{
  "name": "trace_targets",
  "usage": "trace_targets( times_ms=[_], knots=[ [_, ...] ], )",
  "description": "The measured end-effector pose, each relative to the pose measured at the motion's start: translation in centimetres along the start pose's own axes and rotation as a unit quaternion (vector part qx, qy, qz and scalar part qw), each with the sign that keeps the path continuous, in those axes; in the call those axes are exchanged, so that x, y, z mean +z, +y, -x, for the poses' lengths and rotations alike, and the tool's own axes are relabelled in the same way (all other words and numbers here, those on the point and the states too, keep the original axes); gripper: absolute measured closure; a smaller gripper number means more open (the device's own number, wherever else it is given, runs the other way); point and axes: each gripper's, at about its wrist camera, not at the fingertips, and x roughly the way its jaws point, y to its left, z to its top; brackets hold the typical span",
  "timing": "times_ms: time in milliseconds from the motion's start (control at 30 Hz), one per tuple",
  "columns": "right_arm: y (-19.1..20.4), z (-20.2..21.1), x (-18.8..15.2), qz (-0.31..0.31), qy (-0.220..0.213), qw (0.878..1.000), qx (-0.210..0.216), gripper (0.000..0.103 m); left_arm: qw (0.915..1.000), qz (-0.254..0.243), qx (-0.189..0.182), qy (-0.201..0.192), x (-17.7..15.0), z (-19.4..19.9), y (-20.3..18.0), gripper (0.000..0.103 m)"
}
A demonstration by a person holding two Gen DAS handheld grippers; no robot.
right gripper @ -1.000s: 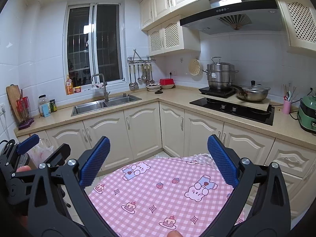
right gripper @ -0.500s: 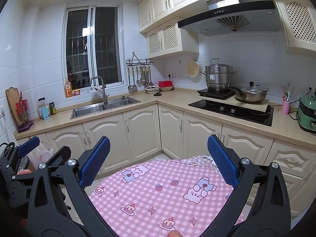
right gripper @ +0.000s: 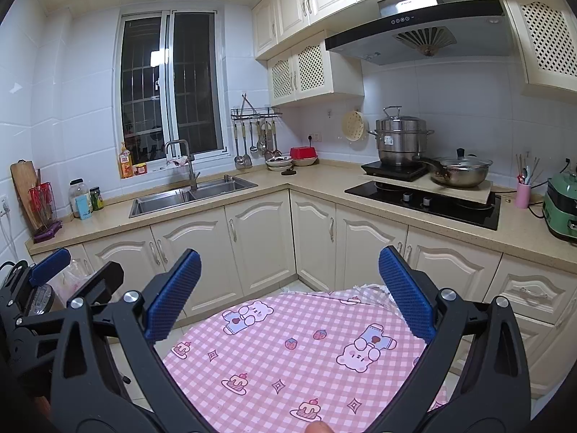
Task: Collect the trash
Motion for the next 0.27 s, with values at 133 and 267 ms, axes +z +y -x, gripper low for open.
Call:
trace_targets(
  times_ms=[133, 267],
  knots=[
    [-0.07, -0.03, -0.02, -0.003, 0.002, 1.0, 0.002, 0.006, 0.9999, -0.006, 0.009, 0.002, 0.01, -0.19, -0.11, 0.007],
    [-0.08, -0.05, -0.02, -0.003, 0.002, 1.0, 0.003, 0.006, 0.9998, -0.005, 0.017, 0.002, 0.01, -0.39, -0.21, 0.007]
  ],
)
